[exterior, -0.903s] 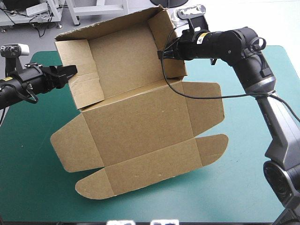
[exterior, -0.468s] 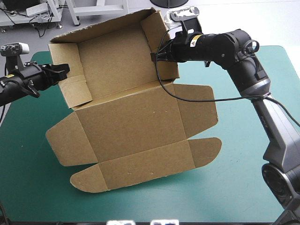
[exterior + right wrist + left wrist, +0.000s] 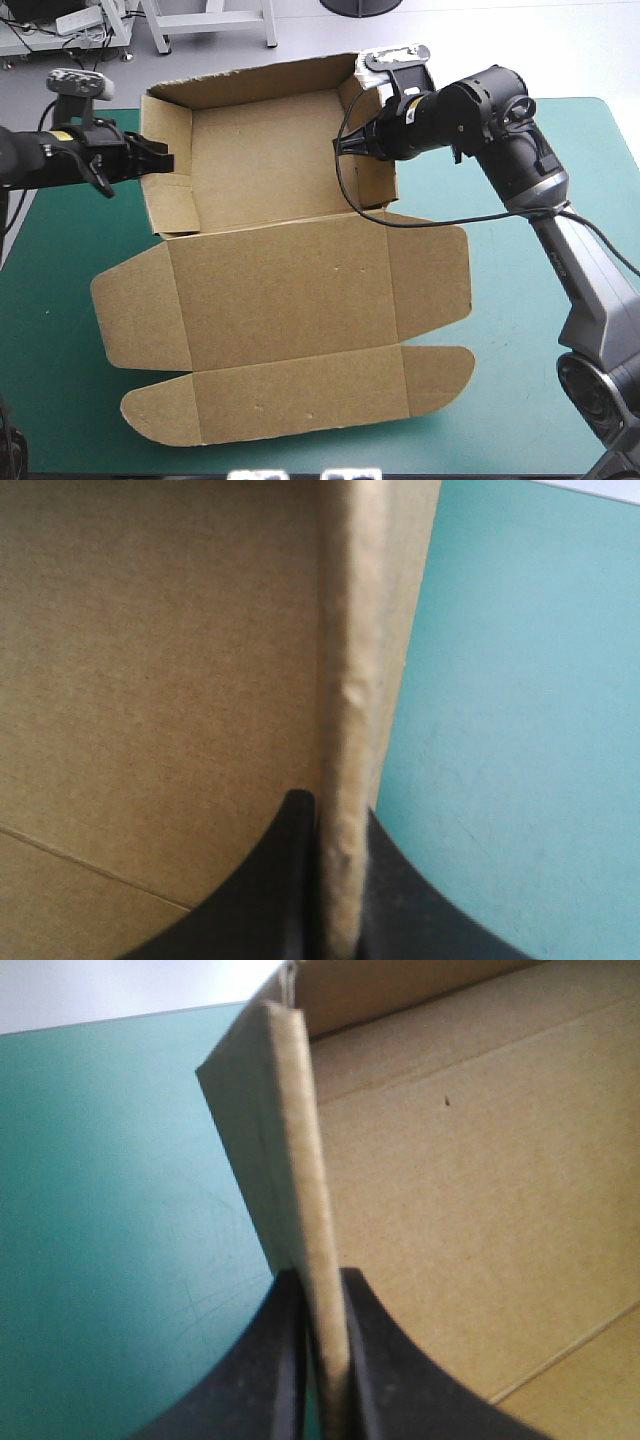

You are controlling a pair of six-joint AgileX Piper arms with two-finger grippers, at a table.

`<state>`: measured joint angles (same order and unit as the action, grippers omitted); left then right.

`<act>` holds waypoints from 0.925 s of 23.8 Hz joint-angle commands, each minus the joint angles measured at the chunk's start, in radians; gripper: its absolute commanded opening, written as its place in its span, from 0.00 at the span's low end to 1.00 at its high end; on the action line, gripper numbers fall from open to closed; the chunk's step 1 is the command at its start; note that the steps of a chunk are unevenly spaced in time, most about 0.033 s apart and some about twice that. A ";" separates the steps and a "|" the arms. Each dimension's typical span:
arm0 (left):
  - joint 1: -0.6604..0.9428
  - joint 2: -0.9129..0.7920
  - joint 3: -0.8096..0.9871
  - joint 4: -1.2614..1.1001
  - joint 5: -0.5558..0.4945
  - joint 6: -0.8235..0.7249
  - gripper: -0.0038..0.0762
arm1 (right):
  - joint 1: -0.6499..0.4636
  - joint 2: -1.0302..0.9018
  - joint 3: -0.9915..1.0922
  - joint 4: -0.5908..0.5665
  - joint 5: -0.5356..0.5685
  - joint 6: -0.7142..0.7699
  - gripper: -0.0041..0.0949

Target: Fold the box

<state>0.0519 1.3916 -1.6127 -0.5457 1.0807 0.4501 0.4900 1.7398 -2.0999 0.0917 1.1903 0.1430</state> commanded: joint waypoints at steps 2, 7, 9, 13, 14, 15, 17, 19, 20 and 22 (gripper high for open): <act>-0.142 0.055 -0.076 0.172 0.011 -0.125 0.04 | -0.003 -0.040 0.072 -0.030 -0.010 -0.018 0.04; -0.187 0.167 -0.076 0.286 0.044 -0.235 0.04 | -0.005 -0.035 0.288 -0.051 -0.111 0.013 0.04; -0.187 0.216 -0.076 0.273 0.048 -0.263 0.04 | -0.005 -0.021 0.365 -0.050 -0.163 0.022 0.04; -0.187 0.313 -0.076 0.272 0.074 -0.339 0.04 | -0.013 0.059 0.450 -0.033 -0.225 0.042 0.04; -0.187 0.331 -0.076 0.272 0.082 -0.351 0.04 | -0.020 0.079 0.450 -0.014 -0.227 0.038 0.04; -0.192 0.353 -0.076 0.272 0.089 -0.355 0.04 | -0.037 0.103 0.450 0.040 -0.235 0.022 0.04; -0.199 0.384 -0.076 0.283 0.076 -0.356 0.04 | -0.094 0.132 0.445 0.177 -0.251 -0.037 0.04; -0.205 0.403 -0.076 0.318 0.058 -0.365 0.04 | -0.144 0.134 0.434 0.275 -0.248 -0.082 0.04; -0.205 0.414 -0.076 0.331 0.058 -0.377 0.04 | -0.171 0.134 0.423 0.325 -0.233 -0.103 0.04; -0.205 0.439 -0.076 0.342 0.065 -0.390 0.04 | -0.201 0.134 0.402 0.370 -0.212 -0.126 0.04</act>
<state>-0.1494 1.8599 -1.6563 -0.2173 1.1541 0.0646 0.3222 1.9307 -1.6470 0.3956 0.9770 0.0702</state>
